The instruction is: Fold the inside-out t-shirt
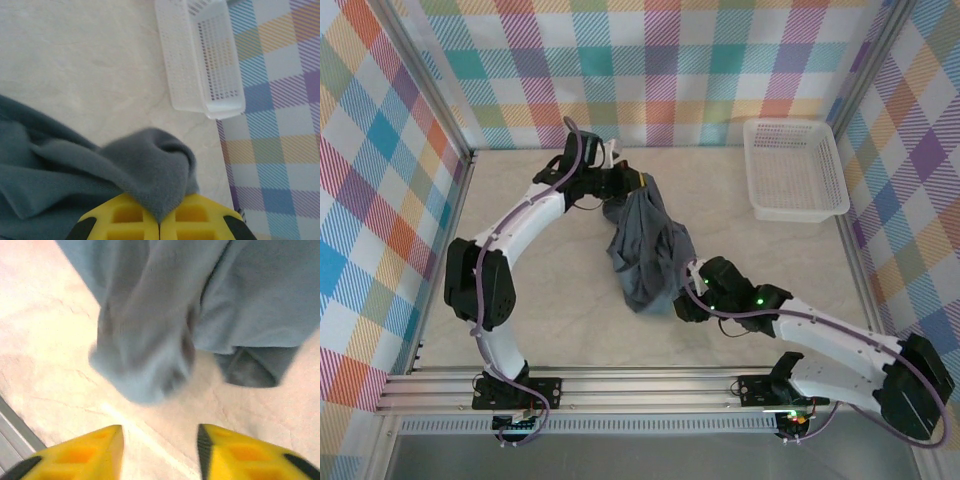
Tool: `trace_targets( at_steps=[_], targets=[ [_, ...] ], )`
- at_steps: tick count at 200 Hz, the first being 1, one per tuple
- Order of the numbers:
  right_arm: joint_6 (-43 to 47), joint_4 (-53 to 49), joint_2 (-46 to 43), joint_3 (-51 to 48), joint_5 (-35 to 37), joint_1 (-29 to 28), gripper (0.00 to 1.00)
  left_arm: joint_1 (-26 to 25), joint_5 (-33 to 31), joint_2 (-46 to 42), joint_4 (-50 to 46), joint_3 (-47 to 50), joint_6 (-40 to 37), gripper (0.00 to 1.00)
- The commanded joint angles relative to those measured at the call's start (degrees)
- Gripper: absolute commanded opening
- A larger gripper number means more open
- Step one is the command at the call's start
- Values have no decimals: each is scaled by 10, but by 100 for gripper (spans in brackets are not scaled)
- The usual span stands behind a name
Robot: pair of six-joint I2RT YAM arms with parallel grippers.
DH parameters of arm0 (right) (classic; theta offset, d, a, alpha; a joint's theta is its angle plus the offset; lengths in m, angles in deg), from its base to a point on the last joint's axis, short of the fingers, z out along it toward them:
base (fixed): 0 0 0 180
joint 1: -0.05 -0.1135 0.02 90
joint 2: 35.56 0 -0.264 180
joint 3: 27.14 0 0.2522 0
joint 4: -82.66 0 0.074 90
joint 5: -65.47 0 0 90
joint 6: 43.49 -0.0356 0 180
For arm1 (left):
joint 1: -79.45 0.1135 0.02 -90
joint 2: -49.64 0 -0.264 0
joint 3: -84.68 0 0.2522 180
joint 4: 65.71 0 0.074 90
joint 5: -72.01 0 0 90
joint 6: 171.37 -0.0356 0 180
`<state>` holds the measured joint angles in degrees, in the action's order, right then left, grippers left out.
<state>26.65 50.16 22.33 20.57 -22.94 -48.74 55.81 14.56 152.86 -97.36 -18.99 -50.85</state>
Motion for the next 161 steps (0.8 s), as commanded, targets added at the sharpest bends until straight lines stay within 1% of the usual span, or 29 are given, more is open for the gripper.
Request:
trace_targets(
  at_steps=[1,23,37,44,58,74,90,108,117,122,130,133,134,135,139,143,148,161],
  targets=[
    [60,47,-6,50,74,8,61,-21,18,-22,-2,44,-18,0],
    [117,48,78,117,82,57,61,-28,7,-40,4,78,-20,0],
    [153,59,147,149,117,84,61,-28,-6,-47,-9,84,-28,0],
    [161,73,179,159,120,101,61,-28,-16,-49,-21,83,-38,0],
    [180,89,242,191,73,128,62,-28,-27,-53,-38,78,-50,0],
    [205,103,314,237,5,135,70,-28,-33,-56,-48,77,-54,0],
    [194,116,384,286,-34,138,76,-27,-37,-56,-53,73,-53,0],
    [172,118,452,346,-54,141,75,-20,-37,-59,-49,72,-44,0],
    [170,119,478,368,-62,142,69,-12,-31,-63,-39,74,-39,0],
    [171,119,489,379,-67,142,60,-7,-28,-65,-34,75,-36,0],
    [172,112,499,394,-72,142,38,5,-26,-68,-30,73,-32,0],
    [172,108,500,398,-75,142,29,10,-26,-68,-32,72,-33,0],
    [171,105,499,400,-78,142,23,12,-25,-69,-33,72,-33,0],
    [171,105,499,400,-78,142,23,14,-25,-69,-33,71,-33,0],
    [171,98,496,405,-87,143,12,23,-27,-69,-34,68,-35,0],
    [170,91,489,407,-100,144,4,31,-29,-70,-36,67,-37,0],
    [166,82,476,408,-125,146,0,44,-35,-68,-37,65,-38,0],
    [148,89,426,395,-238,159,0,81,-47,-53,-35,63,-46,0]
  ],
)
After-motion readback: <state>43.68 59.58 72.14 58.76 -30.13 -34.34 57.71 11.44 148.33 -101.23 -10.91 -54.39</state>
